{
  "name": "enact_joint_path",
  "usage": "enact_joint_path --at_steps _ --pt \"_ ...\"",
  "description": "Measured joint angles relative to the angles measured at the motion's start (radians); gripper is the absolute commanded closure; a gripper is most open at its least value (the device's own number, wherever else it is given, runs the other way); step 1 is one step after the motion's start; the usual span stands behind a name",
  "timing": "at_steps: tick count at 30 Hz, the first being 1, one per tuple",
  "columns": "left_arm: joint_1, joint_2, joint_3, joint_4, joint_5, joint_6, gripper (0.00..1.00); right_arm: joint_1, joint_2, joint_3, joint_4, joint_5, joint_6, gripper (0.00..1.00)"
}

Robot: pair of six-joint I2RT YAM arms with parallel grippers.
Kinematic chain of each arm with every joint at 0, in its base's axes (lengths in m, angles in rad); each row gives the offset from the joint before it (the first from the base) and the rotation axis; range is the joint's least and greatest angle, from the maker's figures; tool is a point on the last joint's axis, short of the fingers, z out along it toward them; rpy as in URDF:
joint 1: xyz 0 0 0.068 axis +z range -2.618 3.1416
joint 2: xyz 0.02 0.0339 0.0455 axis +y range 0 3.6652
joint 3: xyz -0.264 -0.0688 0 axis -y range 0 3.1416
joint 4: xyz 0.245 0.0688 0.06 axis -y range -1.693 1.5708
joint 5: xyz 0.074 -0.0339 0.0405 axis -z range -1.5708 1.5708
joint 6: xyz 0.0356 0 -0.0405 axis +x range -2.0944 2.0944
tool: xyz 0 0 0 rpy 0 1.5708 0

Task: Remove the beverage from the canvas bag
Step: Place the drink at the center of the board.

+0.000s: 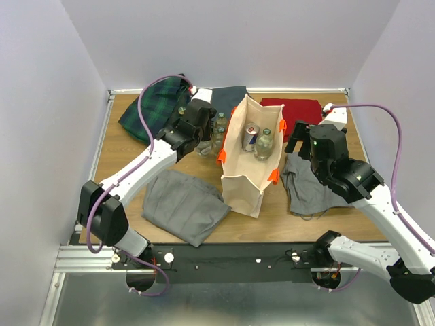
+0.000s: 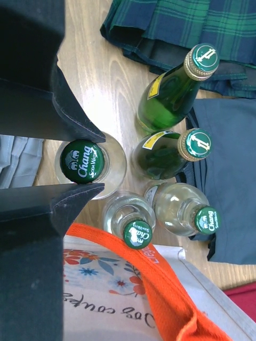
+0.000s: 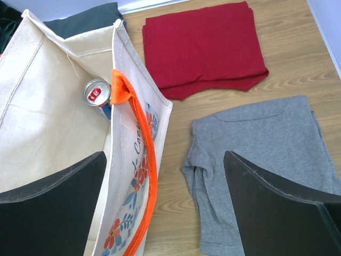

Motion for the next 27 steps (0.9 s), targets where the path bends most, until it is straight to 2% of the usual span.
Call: enact_joint_path --at_steps 14,27 --pt "0.008 0.060 -0.005 0.029 -0.018 -0.029 1.00 0.000 0.006 0.000 0.001 0.000 -0.004 0.00" --pt "0.013 0.076 -0.116 0.137 -0.018 -0.043 1.00 0.000 0.007 0.000 0.000 0.000 -0.003 0.00"
